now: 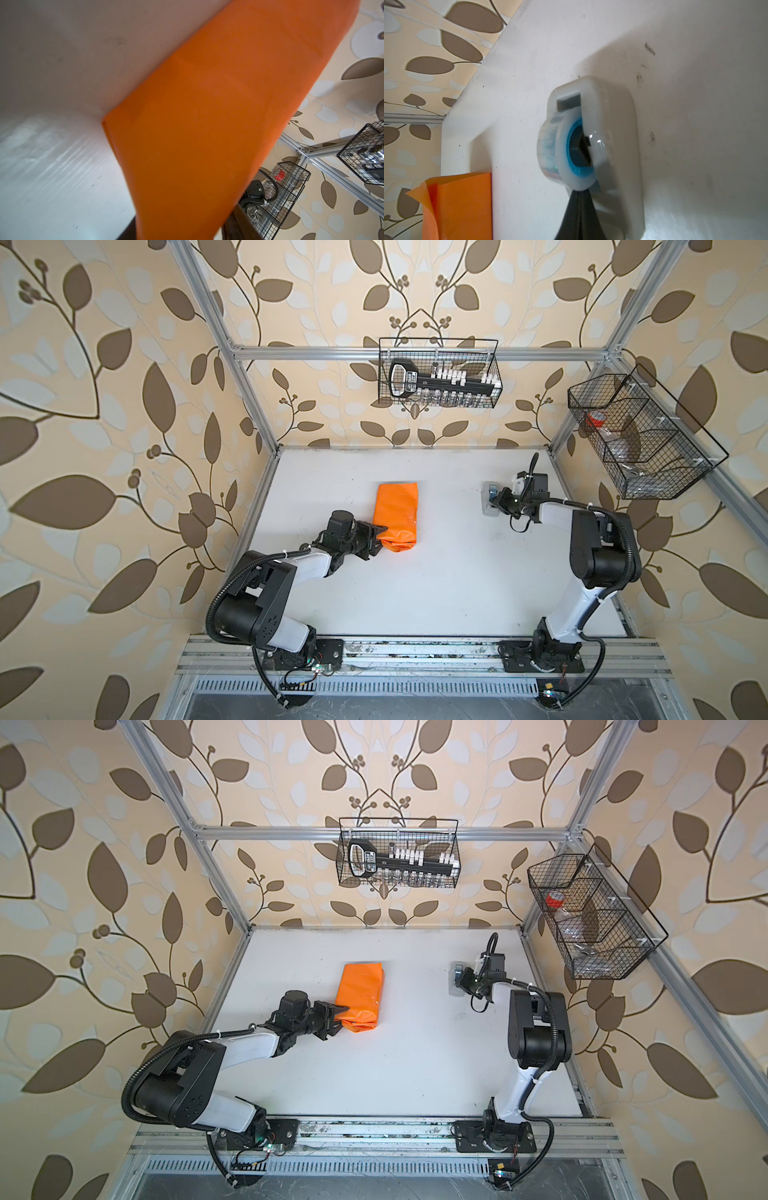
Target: Wrap the gift box in paper
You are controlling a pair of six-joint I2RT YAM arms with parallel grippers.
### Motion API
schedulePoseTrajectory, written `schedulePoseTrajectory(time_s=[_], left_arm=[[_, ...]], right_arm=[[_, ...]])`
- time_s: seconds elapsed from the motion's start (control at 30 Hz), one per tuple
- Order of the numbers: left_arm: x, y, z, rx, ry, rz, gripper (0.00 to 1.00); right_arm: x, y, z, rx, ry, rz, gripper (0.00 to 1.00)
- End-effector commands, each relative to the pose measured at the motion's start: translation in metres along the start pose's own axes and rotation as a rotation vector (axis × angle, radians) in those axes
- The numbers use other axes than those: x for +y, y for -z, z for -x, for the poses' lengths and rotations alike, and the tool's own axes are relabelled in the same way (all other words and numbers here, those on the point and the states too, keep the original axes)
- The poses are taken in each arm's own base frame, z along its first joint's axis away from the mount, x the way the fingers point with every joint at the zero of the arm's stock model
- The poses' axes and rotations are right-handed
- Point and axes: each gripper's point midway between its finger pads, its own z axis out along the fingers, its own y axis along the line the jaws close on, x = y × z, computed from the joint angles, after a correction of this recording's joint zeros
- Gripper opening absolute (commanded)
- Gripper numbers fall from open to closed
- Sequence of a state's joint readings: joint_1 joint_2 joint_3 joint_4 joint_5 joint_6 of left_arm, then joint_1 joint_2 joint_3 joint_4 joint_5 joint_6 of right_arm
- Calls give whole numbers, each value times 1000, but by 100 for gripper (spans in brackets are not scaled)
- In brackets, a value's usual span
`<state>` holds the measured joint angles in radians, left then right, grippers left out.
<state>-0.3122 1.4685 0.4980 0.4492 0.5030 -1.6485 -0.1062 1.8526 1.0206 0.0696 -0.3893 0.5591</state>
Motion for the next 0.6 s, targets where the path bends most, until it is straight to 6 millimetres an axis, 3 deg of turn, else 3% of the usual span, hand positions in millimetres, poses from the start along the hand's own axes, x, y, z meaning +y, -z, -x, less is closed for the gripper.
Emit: schedulePoseTrajectory(time_s=[0.0,0.27,0.57], left_arm=[[8,0,6,-16,16,24,45],[10,1,6,-17,17,26,45],[10,1,6,-18,16,24,45]], right_arm=[[13,3,-4,12,-23,62,0],[24,14,0,19,-90,132,0],[30,30,-11,29,-99,157,0]])
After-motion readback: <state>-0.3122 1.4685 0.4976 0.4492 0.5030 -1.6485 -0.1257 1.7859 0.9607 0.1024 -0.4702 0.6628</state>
